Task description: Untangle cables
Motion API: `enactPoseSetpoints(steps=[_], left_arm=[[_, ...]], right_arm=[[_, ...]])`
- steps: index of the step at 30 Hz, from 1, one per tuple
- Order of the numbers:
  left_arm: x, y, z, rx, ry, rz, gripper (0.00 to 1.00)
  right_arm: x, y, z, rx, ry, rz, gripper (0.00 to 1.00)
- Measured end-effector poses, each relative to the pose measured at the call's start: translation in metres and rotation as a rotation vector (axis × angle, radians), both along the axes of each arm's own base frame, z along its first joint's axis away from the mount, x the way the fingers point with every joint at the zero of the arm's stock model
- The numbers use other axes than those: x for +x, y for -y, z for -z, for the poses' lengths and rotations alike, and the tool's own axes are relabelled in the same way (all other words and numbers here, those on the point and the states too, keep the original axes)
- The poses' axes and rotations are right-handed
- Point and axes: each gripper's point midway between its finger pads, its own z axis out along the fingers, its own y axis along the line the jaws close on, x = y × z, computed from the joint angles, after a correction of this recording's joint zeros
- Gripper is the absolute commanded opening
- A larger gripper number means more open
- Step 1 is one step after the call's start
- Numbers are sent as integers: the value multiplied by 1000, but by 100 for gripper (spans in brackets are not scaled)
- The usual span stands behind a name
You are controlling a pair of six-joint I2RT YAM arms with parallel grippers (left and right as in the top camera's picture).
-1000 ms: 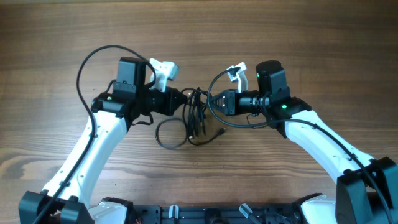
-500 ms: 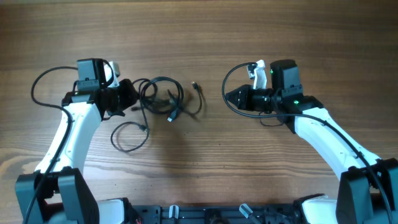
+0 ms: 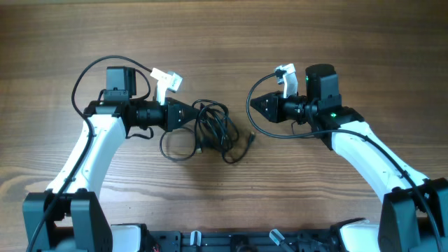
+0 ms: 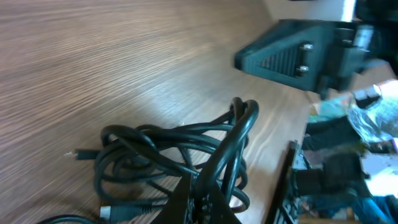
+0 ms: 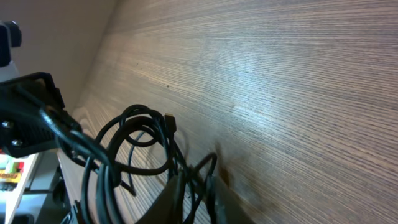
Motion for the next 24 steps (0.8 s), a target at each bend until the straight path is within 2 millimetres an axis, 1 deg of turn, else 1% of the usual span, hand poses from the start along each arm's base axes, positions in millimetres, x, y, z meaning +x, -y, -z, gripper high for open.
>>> enactPoseSetpoints(steps=[4, 8, 12, 20, 23, 24], left_arm=[[-15, 9, -12, -83, 44, 93, 4], [-18, 12, -19, -122, 82, 126, 4], [-20, 15, -25, -155, 95, 143, 4], [-20, 15, -25, -160, 97, 145, 5], [-20, 15, -25, -157, 97, 144, 6], [-20, 15, -25, -158, 97, 144, 6]], right_arm=[[-6, -5, -4, 29, -1, -40, 22], [-24, -23, -13, 95, -14, -143, 25], [-42, -46, -14, 98, -5, -231, 25], [-71, -74, -12, 93, -23, -332, 27], [-75, -78, -12, 95, -27, -346, 31], [-76, -78, -13, 97, -28, -348, 34]])
